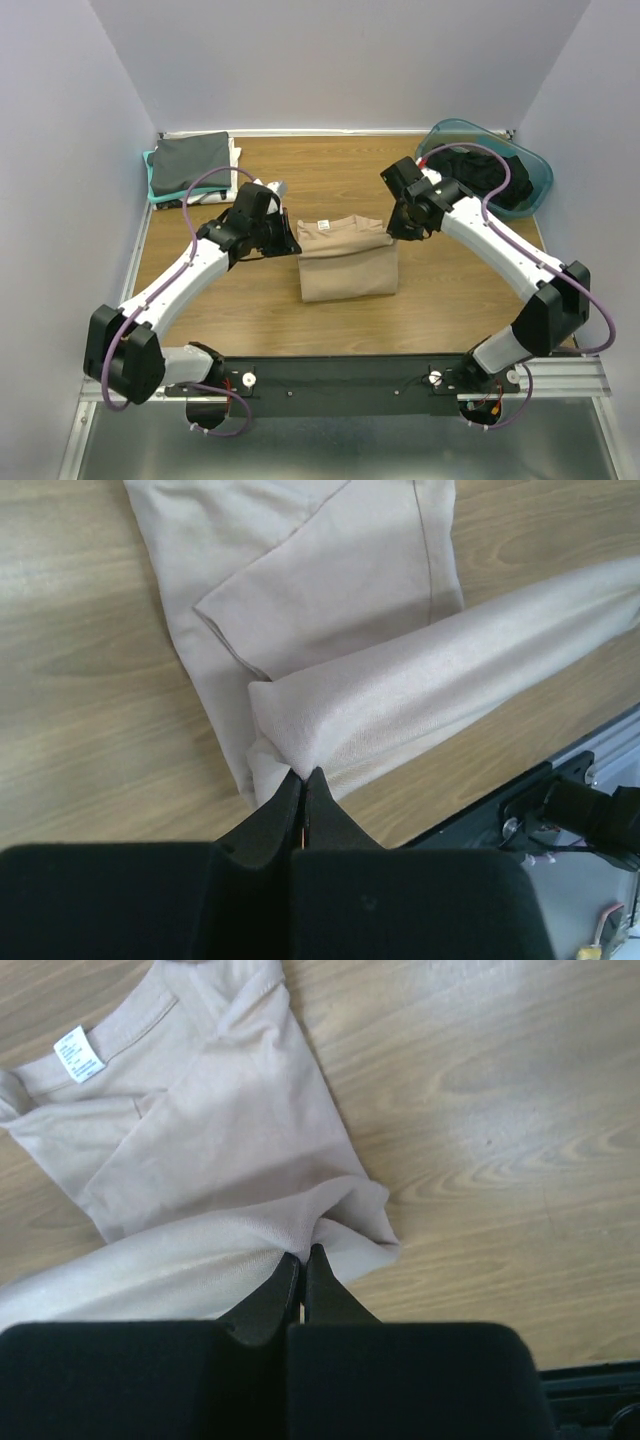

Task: Fold and stack the t-shirts
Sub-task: Fold the tshirt, then neatly place the folded tshirt to the corner

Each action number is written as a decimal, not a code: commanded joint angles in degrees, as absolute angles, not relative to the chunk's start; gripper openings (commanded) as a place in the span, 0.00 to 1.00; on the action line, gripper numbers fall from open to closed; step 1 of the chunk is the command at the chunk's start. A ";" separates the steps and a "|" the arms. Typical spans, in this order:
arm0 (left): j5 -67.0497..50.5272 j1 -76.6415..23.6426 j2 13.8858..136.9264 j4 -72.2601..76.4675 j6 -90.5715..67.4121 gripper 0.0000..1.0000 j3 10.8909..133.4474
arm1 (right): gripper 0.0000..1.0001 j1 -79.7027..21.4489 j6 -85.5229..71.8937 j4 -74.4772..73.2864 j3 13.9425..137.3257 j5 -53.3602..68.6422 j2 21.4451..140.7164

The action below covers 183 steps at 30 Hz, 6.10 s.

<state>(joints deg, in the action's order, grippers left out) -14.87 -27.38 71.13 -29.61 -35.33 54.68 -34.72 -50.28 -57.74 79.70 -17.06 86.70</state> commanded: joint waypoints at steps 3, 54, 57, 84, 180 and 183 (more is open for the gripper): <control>-16.35 -23.39 76.71 -27.34 -29.10 0.00 58.09 | 0.00 -30.68 -43.77 -55.02 84.72 -17.85 92.28; -25.57 -14.15 94.40 -13.54 -23.55 0.71 60.21 | 0.64 -22.06 -23.47 -44.65 91.16 8.96 105.83; -26.72 -15.02 92.99 -11.43 -24.26 0.71 56.87 | 0.62 -23.81 -23.12 -43.51 87.81 9.84 104.94; -25.14 -20.39 100.81 -3.96 -22.85 0.69 47.47 | 0.56 -26.63 -26.10 -42.28 105.37 5.63 126.20; -29.97 -18.19 108.63 28.74 -45.70 0.76 31.64 | 0.59 -28.39 -25.84 -30.41 72.25 24.96 113.99; -30.50 -19.77 110.91 28.74 -46.05 0.76 33.04 | 0.59 -28.39 -25.75 -30.41 72.16 24.96 114.08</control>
<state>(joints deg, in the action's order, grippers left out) -34.63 -17.45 104.73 43.00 -47.05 34.79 -28.10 -26.94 -30.28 73.93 24.86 111.74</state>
